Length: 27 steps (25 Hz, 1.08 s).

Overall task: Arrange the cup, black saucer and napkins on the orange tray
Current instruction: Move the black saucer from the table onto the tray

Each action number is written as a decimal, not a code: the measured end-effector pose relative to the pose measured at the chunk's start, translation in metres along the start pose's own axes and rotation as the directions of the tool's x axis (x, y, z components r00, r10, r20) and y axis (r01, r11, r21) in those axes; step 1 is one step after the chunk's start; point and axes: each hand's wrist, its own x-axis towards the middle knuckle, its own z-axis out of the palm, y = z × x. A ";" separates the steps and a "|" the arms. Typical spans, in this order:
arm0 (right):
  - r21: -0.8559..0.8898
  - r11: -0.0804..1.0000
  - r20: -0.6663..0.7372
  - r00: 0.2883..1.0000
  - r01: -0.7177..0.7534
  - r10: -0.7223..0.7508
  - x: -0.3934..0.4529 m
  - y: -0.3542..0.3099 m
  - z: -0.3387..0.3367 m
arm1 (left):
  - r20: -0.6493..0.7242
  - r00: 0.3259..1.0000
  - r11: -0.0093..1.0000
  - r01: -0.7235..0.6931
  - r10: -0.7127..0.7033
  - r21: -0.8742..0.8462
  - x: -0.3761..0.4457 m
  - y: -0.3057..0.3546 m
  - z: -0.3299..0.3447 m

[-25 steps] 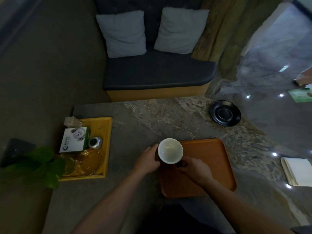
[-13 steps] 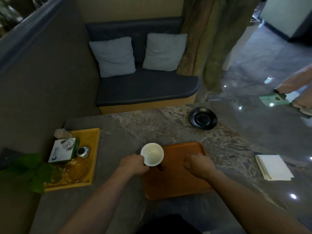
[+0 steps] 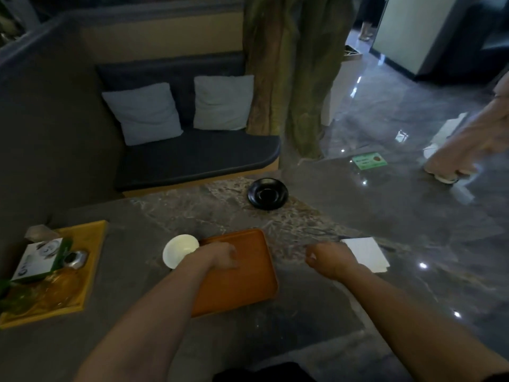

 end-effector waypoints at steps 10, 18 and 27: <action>0.027 0.999 0.026 0.999 0.042 -0.043 0.025 0.058 -0.018 | -0.192 0.980 0.995 -0.072 0.058 -0.066 0.028 0.038 -0.005; 0.044 0.998 0.127 0.991 0.042 -0.047 0.081 0.058 -0.013 | -0.262 0.965 0.984 -0.069 0.023 -0.167 0.057 0.028 -0.004; -0.037 0.999 0.194 0.981 0.012 -0.005 0.151 0.049 -0.018 | -0.144 0.989 0.993 0.010 -0.027 -0.118 0.104 -0.017 -0.031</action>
